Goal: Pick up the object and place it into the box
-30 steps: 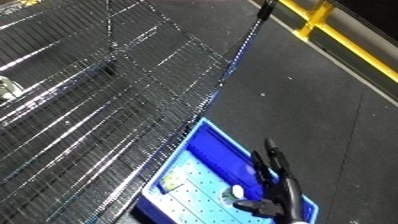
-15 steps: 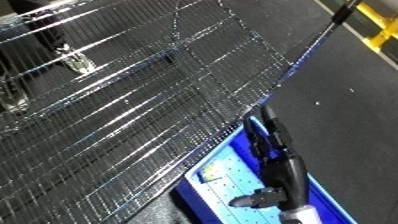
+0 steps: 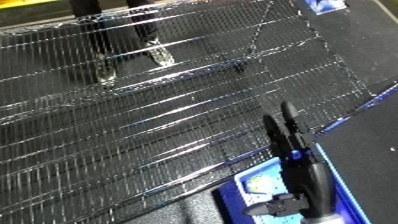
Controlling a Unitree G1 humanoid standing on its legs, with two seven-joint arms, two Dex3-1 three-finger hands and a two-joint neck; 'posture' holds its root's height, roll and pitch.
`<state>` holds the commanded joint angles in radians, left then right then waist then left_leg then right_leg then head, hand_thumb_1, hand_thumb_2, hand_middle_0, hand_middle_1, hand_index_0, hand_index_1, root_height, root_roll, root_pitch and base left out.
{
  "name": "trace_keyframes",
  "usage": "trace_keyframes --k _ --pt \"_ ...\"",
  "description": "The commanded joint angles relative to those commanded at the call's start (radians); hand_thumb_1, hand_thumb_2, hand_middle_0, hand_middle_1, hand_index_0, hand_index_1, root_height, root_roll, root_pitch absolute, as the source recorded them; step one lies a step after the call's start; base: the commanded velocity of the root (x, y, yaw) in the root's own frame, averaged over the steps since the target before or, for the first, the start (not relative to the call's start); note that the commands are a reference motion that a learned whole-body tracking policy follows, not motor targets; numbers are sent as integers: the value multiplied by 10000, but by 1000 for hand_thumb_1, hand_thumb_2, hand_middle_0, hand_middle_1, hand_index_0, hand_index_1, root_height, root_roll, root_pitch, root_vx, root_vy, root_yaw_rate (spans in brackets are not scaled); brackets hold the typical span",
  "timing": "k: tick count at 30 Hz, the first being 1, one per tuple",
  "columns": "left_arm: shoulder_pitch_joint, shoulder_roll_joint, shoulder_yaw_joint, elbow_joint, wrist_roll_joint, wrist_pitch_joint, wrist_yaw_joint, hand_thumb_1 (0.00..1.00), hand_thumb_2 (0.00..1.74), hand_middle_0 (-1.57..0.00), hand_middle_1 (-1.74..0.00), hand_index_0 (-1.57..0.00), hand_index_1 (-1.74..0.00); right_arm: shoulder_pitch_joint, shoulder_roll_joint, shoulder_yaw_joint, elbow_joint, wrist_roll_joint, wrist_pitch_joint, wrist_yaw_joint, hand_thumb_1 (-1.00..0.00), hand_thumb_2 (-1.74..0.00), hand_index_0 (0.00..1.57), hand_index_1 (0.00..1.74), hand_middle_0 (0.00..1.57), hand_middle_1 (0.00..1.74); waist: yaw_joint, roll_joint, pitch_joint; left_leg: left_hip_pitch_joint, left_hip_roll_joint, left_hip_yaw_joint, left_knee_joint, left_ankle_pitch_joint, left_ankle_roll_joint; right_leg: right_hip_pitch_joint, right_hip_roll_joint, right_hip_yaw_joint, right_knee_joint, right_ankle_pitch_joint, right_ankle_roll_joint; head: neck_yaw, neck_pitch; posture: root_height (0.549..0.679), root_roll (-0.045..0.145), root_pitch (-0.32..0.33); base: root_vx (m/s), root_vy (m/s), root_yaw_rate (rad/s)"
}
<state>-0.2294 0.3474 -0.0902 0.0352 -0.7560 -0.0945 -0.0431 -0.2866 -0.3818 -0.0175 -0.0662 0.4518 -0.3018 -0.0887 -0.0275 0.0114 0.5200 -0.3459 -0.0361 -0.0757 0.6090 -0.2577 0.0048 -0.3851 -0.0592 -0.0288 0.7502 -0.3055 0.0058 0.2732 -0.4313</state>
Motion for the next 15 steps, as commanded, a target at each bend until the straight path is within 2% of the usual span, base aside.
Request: trace_keyframes --k 7,15 --pt "108 103 11 -22 70 21 -59 1000 1740 -1570 -1740 -1570 -1740 -24 8 196 253 -100 -24 -124 0 0 0 0 0 0 255 -114 0 -158 -2 -118 102 41 51 -51 10 -134 93 -4 34 -400 -130 645 48 13 28 -56 125" --pt "307 201 71 -80 49 -51 -130 1000 1740 -1570 -1740 -1570 -1740 130 -23 325 544 -114 -159 -125 0 0 0 0 0 0 402 -171 0 -262 18 -213 240 8 78 -83 -39 -220 209 -42 47 -513 -288 643 43 12 32 -12 61"
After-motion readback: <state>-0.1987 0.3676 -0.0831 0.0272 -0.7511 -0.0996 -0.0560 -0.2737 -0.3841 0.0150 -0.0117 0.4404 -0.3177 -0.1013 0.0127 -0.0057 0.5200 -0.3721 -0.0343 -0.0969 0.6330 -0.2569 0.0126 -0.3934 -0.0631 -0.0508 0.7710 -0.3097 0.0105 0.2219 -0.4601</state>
